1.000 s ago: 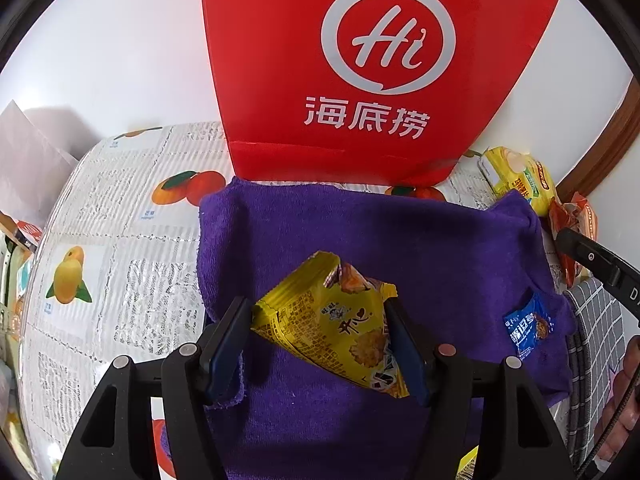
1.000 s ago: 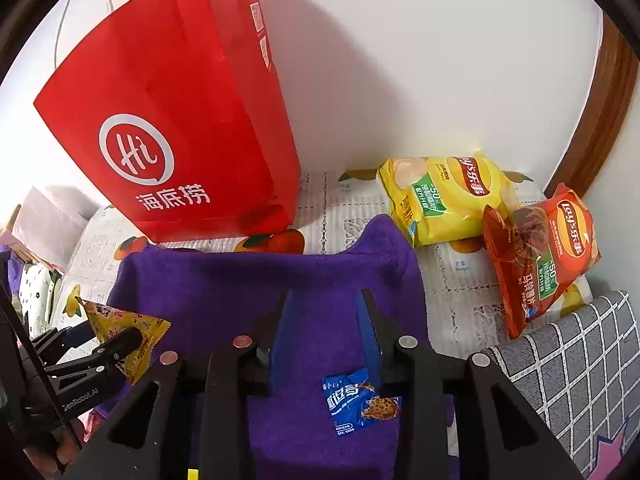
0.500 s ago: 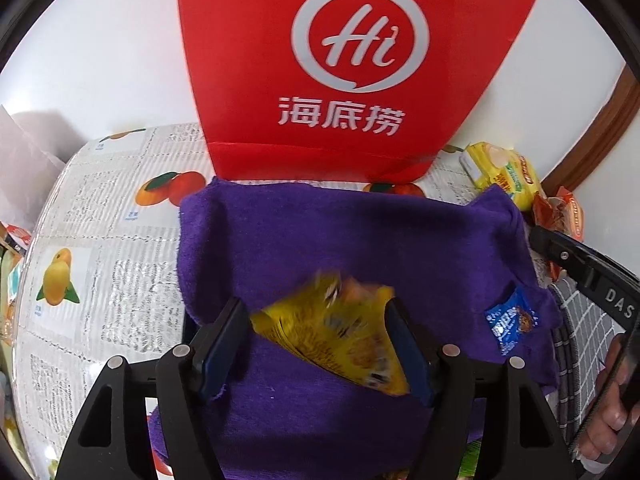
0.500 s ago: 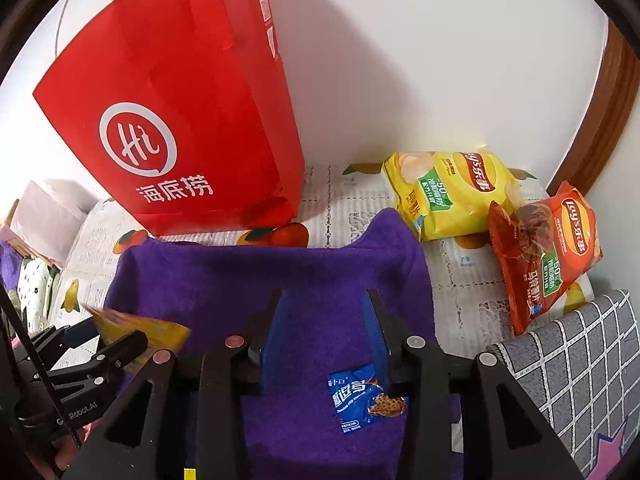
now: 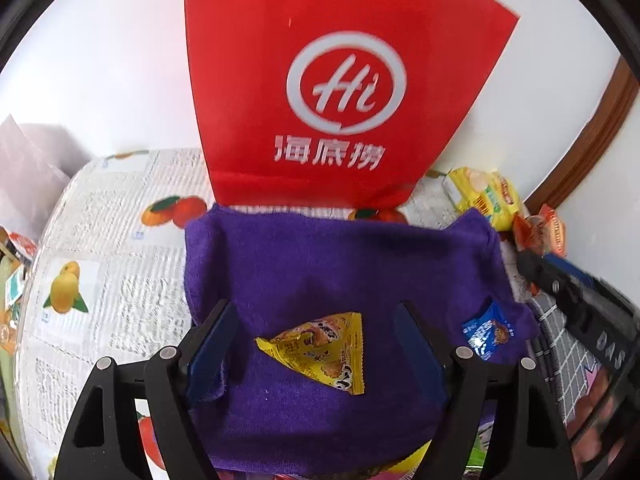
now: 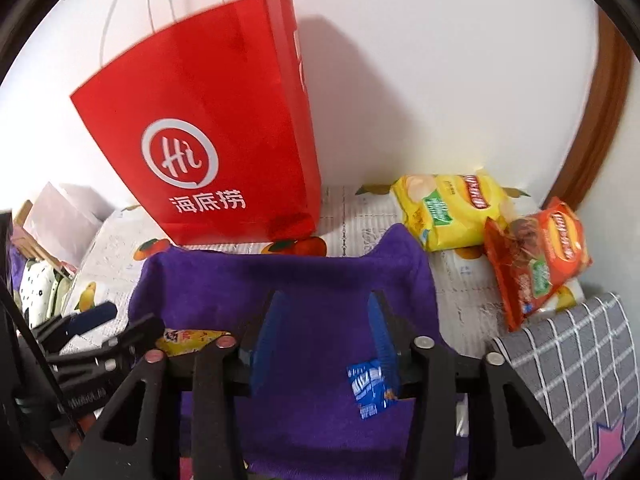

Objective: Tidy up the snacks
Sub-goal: 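Lower the yellow triangular bag onto the purple towel and open the left tool, then grasp the red snack bag with the right tool while the left tool grasps a pink bag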

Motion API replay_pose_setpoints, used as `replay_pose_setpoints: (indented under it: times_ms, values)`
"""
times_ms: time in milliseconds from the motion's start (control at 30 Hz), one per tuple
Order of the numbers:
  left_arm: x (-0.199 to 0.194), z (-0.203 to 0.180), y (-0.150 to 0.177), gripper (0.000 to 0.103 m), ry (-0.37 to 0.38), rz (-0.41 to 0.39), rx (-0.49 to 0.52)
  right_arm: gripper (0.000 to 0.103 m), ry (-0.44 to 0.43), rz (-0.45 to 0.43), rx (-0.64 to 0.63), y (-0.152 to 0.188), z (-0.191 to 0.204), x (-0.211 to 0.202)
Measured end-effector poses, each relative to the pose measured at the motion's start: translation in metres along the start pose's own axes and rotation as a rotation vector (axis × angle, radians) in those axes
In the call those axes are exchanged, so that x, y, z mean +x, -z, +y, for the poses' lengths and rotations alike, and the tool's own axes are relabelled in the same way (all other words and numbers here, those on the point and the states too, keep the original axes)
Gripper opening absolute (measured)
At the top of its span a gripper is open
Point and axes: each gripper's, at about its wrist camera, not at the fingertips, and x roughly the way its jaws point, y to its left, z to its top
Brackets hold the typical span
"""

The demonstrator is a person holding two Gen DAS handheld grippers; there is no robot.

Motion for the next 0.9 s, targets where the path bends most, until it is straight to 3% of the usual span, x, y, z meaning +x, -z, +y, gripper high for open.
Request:
replay_pose_setpoints:
  times_ms: [133,233,367,467,567,900]
  values:
    - [-0.021,0.004,-0.003,0.079,0.01,-0.05,-0.011,0.046,0.035,-0.027,-0.01,0.021,0.003,-0.027]
    - [-0.037,0.002,-0.003,0.078,0.053,-0.025,0.014,0.046,0.047,-0.006,0.002,0.043,-0.001,-0.048]
    - [-0.058,-0.006,0.004,0.078,0.023,-0.064,0.034,0.046,0.053,0.02,0.006,0.069,-0.008,-0.067]
    - [-0.068,-0.01,0.019,0.079,0.033,-0.067,0.056,0.047,0.059,0.041,-0.004,0.093,-0.009,-0.077]
    - [-0.073,-0.003,0.037,0.079,0.05,-0.039,0.052,0.058,0.058,0.039,0.014,0.113,-0.011,-0.084]
    - [-0.1,0.043,0.088,0.079,0.051,-0.029,-0.029,0.061,0.018,0.091,0.076,0.169,-0.011,-0.086]
